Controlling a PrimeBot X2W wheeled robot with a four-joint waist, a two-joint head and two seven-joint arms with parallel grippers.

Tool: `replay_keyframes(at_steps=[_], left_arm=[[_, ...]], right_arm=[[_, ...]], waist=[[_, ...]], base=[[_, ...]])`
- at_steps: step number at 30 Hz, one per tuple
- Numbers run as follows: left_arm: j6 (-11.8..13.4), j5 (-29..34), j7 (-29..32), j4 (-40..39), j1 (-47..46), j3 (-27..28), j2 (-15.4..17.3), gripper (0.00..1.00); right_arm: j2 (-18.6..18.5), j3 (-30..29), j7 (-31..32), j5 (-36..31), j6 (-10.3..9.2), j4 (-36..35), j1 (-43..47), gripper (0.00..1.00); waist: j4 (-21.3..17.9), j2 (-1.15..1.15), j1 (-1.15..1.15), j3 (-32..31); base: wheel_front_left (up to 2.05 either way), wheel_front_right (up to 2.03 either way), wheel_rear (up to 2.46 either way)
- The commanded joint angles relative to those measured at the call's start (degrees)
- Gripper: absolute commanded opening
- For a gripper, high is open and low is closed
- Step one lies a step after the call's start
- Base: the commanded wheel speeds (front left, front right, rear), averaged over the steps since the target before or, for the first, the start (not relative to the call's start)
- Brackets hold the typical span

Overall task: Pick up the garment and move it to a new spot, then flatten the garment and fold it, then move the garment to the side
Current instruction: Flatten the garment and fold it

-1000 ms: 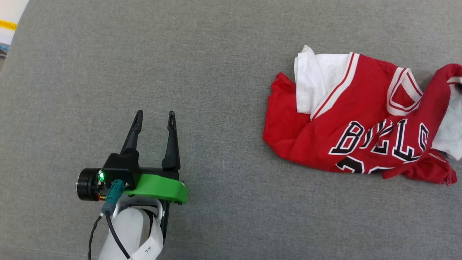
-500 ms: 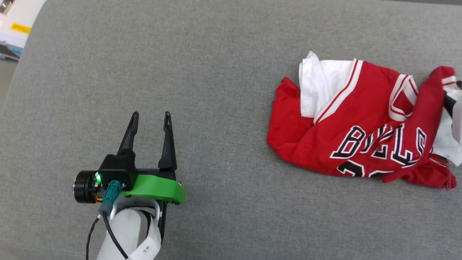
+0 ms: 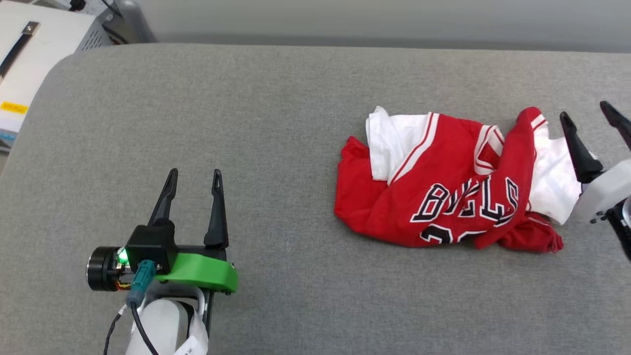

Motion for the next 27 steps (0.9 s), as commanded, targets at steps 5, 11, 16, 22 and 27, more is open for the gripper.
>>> replay_keyframes(at_steps=[5, 11, 16, 22, 27], left_arm=[[-1.92, 1.02, -0.34, 0.86, -2.99, 0.78, 1.61, 1.00], [-4.33, 0.89, -0.34, 3.82, -10.40, -0.26, 3.73, 1.00], [-5.88, 0.02, -0.12, 9.25, -19.54, -3.98, 6.19, 1.00], [-6.32, -6.18, 7.00, 15.71, -33.41, -14.36, 9.05, 1.00], [-6.34, -16.75, 17.19, 19.67, -44.86, -27.04, 11.59, 1.00]], right_arm=[[7.38, -10.75, -1.62, -7.72, -0.03, -7.37, 9.01, 1.00], [15.61, -19.77, -1.72, -14.43, -0.03, -18.83, 18.40, 1.00], [20.58, -21.74, -1.73, -18.17, -0.03, -25.56, 24.42, 1.00], [24.54, -21.59, -1.73, -20.54, -0.03, -29.17, 28.23, 1.00], [25.64, -20.87, -1.74, -21.49, -0.03, -30.14, 28.18, 1.00]], waist=[[-2.72, 0.00, 0.00, -2.53], [-3.77, 0.00, 0.00, -2.06], [-4.92, 0.00, 0.00, -1.18], [-6.88, 0.00, 0.00, 0.95], [-8.85, 0.00, 0.00, 3.33]], base=[[0.00, 0.00, 0.00], [0.00, 0.00, 0.00], [0.00, 0.00, 0.00], [0.00, 0.00, 0.00], [0.00, 0.00, 0.00]])
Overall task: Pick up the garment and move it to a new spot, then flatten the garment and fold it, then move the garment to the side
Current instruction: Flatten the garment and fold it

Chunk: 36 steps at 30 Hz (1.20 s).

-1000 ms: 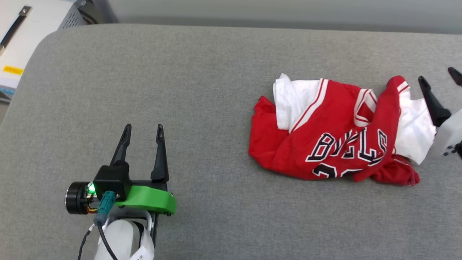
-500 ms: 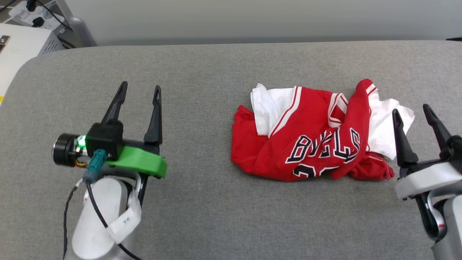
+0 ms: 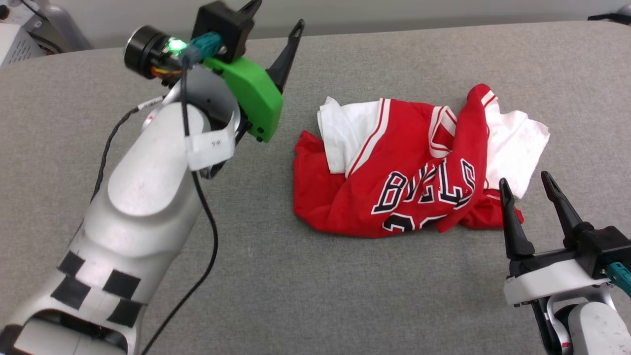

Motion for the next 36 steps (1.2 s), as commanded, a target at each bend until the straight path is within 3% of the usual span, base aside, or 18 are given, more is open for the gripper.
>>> replay_keyframes(at_steps=[1, 10, 19, 25, 30, 34, 35, 36], left_arm=[[-0.16, -2.65, 2.57, 0.83, -3.29, -2.84, 0.84, 1.00], [-0.17, -21.09, 22.99, 4.31, -18.13, -25.16, 3.68, 1.00], [-0.17, -30.47, 34.13, 8.45, -25.27, -40.71, 5.77, 1.00], [-0.17, -31.38, 39.60, 10.78, -24.83, -43.42, 6.97, 1.00], [-0.17, -27.32, 46.82, 9.10, -19.76, -43.61, 9.72, 1.00], [-0.17, -28.33, 46.56, 6.98, -18.29, -43.62, 11.42, 1.00], [-0.17, -28.52, 45.79, 6.32, -18.37, -43.63, 11.70, 0.07], [-0.17, -28.72, 44.92, 5.85, -18.54, -43.63, 11.84, 0.00]], right_arm=[[0.25, 0.33, -0.28, -0.51, -0.03, -0.45, -0.19, 1.00], [1.30, 2.42, -0.28, -2.18, -0.03, -1.44, -3.71, 1.00], [2.86, 3.84, -0.28, -2.55, -0.03, -1.55, -6.76, 1.00], [3.61, 4.68, -0.28, -2.40, -0.03, -1.21, -8.35, 1.00], [4.00, 5.00, -0.28, -2.59, -0.03, -0.81, -9.01, 1.00], [4.17, 4.23, -0.28, -2.71, -0.03, -0.74, -9.06, 1.00], [4.21, 4.12, -0.28, -2.81, -0.03, -0.77, -9.05, 1.00], [4.23, 4.07, -0.28, -2.89, -0.03, -0.79, -9.04, 1.00]], waist=[[-1.93, 0.00, 0.00, 2.08], [-5.59, 0.00, 0.00, 8.13], [-9.17, 0.00, 0.00, 13.67], [-10.69, 0.00, 0.00, 16.68], [-11.35, 0.00, 0.00, 17.67], [-10.85, 0.00, 0.00, 17.52], [-10.58, 0.00, 0.00, 17.33], [-10.33, 0.00, 0.00, 17.13]], base=[[0.00, 0.00, 0.00], [0.00, 0.00, 0.00], [0.00, 0.00, 0.00], [0.00, 0.00, 0.00], [0.00, 0.00, 0.00], [0.00, 0.00, 0.00], [0.00, 0.00, 0.00], [0.00, 0.00, 0.00]])
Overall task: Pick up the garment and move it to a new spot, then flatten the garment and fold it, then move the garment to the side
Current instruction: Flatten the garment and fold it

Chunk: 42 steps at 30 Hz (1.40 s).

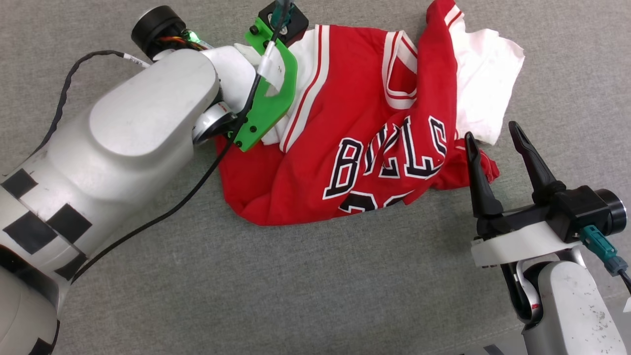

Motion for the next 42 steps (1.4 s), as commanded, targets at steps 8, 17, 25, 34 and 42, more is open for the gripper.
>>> replay_keyframes(at_steps=[8, 17, 25, 34, 42], left_arm=[[-0.16, -0.93, -11.80, -2.67, 2.91, -2.46, 0.97, 0.00], [-0.16, -2.05, -25.57, -9.23, 2.46, -2.45, 5.42, 0.00], [1.94, -2.69, -28.79, -12.94, 6.42, -1.64, 12.85, 0.00], [7.54, -6.13, -31.49, -12.45, 15.65, -0.84, 22.24, 0.00], [9.27, -10.44, -34.99, -5.75, 23.61, -0.69, 22.03, 0.00]], right_arm=[[-0.05, -1.12, -0.27, -1.16, -0.03, 0.06, 0.25, 1.00], [-0.81, -3.02, -0.27, -1.73, -0.03, 0.08, 4.35, 1.00], [-1.38, -3.93, -0.27, -1.80, -0.03, 0.19, 6.81, 1.00], [-1.90, -3.88, -0.27, -1.59, -0.03, 0.48, 7.85, 1.00], [-2.31, -4.55, -0.27, -1.66, -0.03, 1.02, 8.28, 1.00]], waist=[[4.53, 0.00, 0.00, -5.00], [10.07, 0.00, 0.00, -11.15], [13.24, 0.00, 0.00, -14.53], [12.79, 0.00, 0.00, -15.05], [11.94, 0.00, 0.00, -14.15]], base=[[0.00, 0.00, 0.00], [0.00, 0.00, 0.00], [0.00, 0.00, 0.00], [0.00, 0.00, 0.00], [0.00, 0.00, 0.00]])
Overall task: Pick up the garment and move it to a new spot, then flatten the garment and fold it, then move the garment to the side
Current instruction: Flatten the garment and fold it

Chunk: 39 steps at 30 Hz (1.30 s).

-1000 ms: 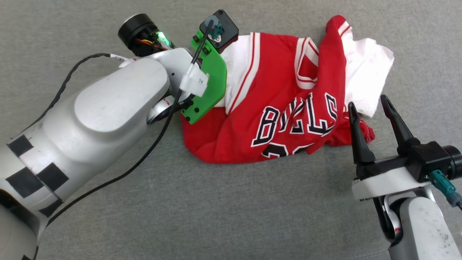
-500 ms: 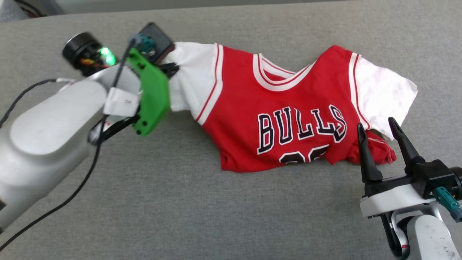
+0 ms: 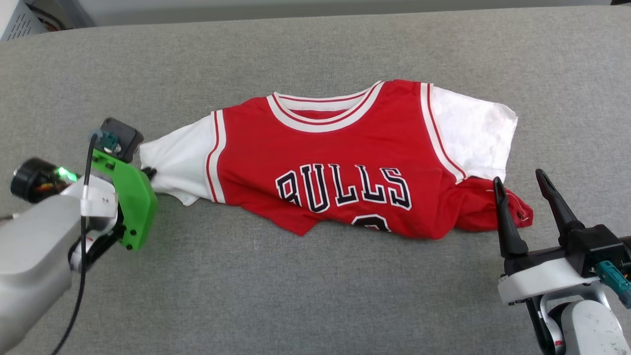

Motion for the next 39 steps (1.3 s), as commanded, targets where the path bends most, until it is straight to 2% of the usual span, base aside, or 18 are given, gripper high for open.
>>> replay_keyframes(at_steps=[1, 6, 7, 8, 9, 14, 16, 19, 22, 25, 29, 32, 36, 39], left_arm=[[0.08, -1.15, -0.65, 1.31, 1.82, 0.18, -1.03, 0.00], [-0.52, -3.30, -4.30, 6.71, 5.14, 0.80, -5.25, 0.00], [-0.48, -3.63, -5.52, 7.47, 5.55, 1.20, -5.97, 0.05], [-0.13, -3.31, -7.54, 8.34, 5.85, 1.56, -6.66, 0.94], [0.48, -3.01, -9.57, 8.99, 6.07, 2.03, -7.15, 1.00], [4.83, -1.66, -22.94, 9.60, 7.80, 5.87, -9.37, 1.00], [7.18, -0.84, -25.62, 8.28, 8.83, 8.06, -10.03, 1.00], [10.59, 2.01, -26.46, 4.39, 10.87, 12.32, -10.97, 1.00], [14.46, 7.75, -26.52, -2.72, 15.15, 20.01, -12.06, 1.00], [17.25, 13.19, -26.53, -8.56, 20.50, 26.30, -13.22, 1.00], [18.63, 19.85, -26.54, -13.56, 26.85, 33.95, -14.75, 1.00], [19.32, 24.27, -26.54, -16.43, 30.75, 38.05, -16.54, 1.00], [19.22, 28.59, -26.54, -18.77, 34.25, 42.06, -19.03, 1.00], [18.60, 31.50, -26.54, -19.86, 35.94, 44.63, -21.23, 1.00]], right_arm=[[-0.25, -0.15, -0.27, -0.13, -0.03, 0.32, 0.54, 1.00], [-0.48, -0.57, -0.27, -0.06, -0.03, 0.99, 0.75, 1.00], [-0.50, -0.73, -0.27, -0.05, -0.03, 1.16, 0.87, 1.00], [-0.50, -0.90, -0.27, -0.02, -0.03, 1.34, 0.99, 1.00], [-0.49, -1.05, -0.27, 0.05, -0.03, 1.41, 1.05, 1.00], [-0.79, -3.21, -0.27, 1.17, -0.03, 0.28, 1.12, 1.00], [-1.43, -4.14, -0.27, 1.45, -0.03, -0.53, 1.03, 1.00], [-2.42, -5.80, -0.27, 2.01, -0.03, -1.44, 0.60, 1.00], [-4.64, -7.23, -0.27, 2.48, -0.03, -2.01, -0.71, 1.00], [-7.10, -7.95, -0.27, 3.74, -0.03, -1.97, -2.89, 1.00], [-12.01, -7.30, 1.49, 5.37, -0.03, -1.60, -7.28, 1.00], [-16.78, -5.62, 5.65, 9.01, -0.03, -0.17, -11.95, 1.00], [-23.03, -1.75, 15.86, 15.08, -0.03, 1.46, -17.34, 1.00], [-28.02, 1.83, 25.74, 21.12, -0.03, 3.47, -21.16, 1.00]], waist=[[-0.20, 0.00, 0.00, 0.22], [-0.02, 0.00, 0.00, -0.66], [0.14, 0.00, 0.00, -0.98], [0.34, 0.00, 0.00, -1.43], [0.48, 0.00, 0.00, -1.83], [1.79, 0.00, 0.00, -4.56], [2.46, 0.00, 0.00, -5.52], [3.35, 0.00, 0.00, -6.59], [4.22, 0.00, 0.00, -7.20], [4.62, 0.00, 0.00, -7.48], [4.98, 0.00, 0.00, -7.11], [5.46, 0.00, 0.00, -6.17], [6.21, 0.00, 0.00, -4.58], [6.97, 0.00, 0.00, -2.89]], base=[[0.00, 0.00, 0.00], [0.00, 0.00, 0.00], [0.00, 0.00, 0.00], [0.00, 0.00, 0.00], [0.00, 0.00, 0.00], [0.00, 0.00, 0.00], [0.00, 0.00, 0.00], [0.00, 0.00, 0.00], [0.00, 0.00, 0.00], [0.00, 0.00, 0.00], [0.00, 0.00, 0.00], [0.00, 0.00, 0.00], [0.00, 0.00, 0.00], [0.00, 0.00, 0.00]])
